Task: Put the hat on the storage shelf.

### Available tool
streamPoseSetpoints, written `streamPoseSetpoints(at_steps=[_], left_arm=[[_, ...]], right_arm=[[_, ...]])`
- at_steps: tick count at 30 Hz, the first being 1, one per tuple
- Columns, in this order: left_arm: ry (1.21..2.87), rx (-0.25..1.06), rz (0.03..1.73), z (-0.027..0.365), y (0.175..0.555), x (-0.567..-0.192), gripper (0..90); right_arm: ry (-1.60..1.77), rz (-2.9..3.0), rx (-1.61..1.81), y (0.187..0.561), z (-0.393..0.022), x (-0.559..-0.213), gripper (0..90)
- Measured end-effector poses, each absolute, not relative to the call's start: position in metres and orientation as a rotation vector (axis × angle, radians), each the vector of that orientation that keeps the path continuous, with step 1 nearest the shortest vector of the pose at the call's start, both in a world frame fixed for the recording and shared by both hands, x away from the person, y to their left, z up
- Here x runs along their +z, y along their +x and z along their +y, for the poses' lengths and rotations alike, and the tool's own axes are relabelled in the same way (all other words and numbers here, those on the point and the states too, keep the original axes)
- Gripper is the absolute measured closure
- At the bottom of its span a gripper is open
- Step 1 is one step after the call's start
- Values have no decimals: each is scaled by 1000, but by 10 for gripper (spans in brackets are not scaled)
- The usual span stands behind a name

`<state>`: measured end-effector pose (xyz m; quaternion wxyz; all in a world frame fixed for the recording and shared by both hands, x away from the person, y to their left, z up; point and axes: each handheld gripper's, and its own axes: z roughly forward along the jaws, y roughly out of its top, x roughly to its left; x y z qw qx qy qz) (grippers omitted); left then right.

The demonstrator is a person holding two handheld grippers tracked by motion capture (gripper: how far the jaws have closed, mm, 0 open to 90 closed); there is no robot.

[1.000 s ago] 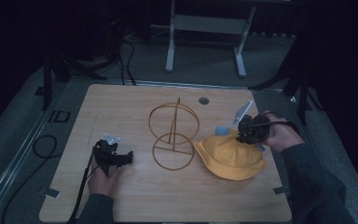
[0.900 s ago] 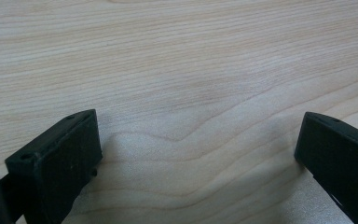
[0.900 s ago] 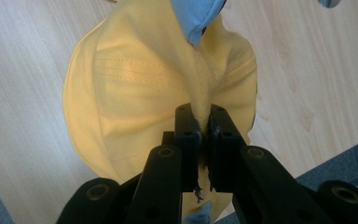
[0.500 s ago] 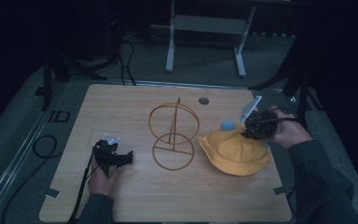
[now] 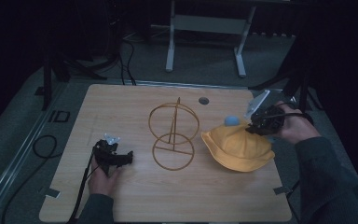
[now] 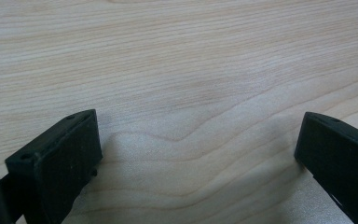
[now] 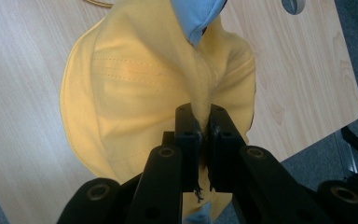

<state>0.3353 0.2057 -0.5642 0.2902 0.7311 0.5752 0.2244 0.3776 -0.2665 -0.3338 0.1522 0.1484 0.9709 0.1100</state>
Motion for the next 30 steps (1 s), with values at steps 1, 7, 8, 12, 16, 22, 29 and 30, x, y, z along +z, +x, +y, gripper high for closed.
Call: streamPoseSetpoints(at_steps=[1,7,8,12,16,22,29,30], left_arm=[[1950,598,1534,206,335,-564,4],[1951,600,1534,206,335,-564,4],[1952,600,1534,206,335,-564,4],[1951,600,1534,206,335,-564,4],[1952,599,1534,206,335,-564,4],[1951,600,1534,206,335,-564,4],[1951,601,1534,206,335,-564,4],[1951,601,1534,206,335,-564,4]], right_arm=[[428,2782,311,378,-267,-332,844],[426,2763,323,380,-270,-320,844],[420,2760,329,380,-270,-317,845],[418,2752,358,381,-271,-312,845],[409,2749,370,382,-270,-307,844],[406,2736,372,384,-269,-298,845],[403,2731,352,387,-265,-292,844],[398,2730,353,388,-264,-291,844]])
